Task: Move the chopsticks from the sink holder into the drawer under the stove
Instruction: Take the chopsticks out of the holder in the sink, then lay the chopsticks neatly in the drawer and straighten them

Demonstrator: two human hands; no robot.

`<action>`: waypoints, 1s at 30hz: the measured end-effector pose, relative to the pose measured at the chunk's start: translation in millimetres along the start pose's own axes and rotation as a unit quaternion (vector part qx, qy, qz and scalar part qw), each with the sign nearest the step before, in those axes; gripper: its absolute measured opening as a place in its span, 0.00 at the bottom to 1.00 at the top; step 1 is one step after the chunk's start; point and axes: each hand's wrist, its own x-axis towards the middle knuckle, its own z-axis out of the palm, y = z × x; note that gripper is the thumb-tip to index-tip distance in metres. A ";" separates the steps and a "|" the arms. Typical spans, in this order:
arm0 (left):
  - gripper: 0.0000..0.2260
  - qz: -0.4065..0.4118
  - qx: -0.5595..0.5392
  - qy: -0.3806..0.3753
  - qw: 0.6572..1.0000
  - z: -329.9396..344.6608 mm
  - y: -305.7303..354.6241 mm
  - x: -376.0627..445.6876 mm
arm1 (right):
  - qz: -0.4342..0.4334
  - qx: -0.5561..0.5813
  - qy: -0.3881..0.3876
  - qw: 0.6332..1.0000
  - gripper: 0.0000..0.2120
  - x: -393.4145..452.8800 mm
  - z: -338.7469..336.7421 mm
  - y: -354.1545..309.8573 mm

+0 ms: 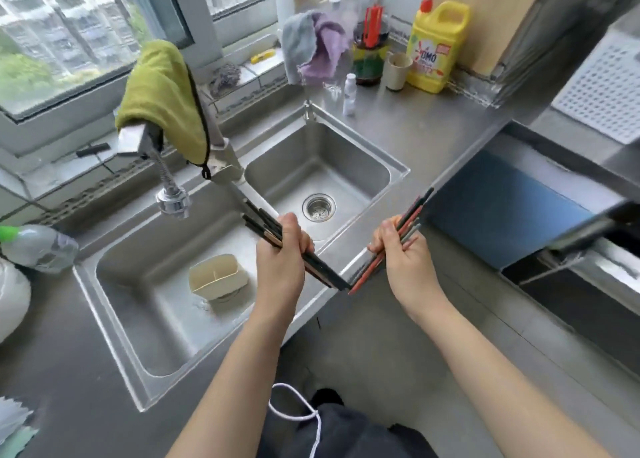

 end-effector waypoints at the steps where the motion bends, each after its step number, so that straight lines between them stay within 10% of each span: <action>1: 0.23 -0.002 0.003 -0.015 1.000 18.4 -1.5 -6.8 | 0.003 -0.002 0.019 1.000 0.14 -3.6 -19.7 2.5; 30: 0.25 -0.142 0.087 -0.294 0.941 513.9 -134.4 -200.8 | 0.155 -0.074 0.310 0.935 0.16 -69.6 -528.8 111.0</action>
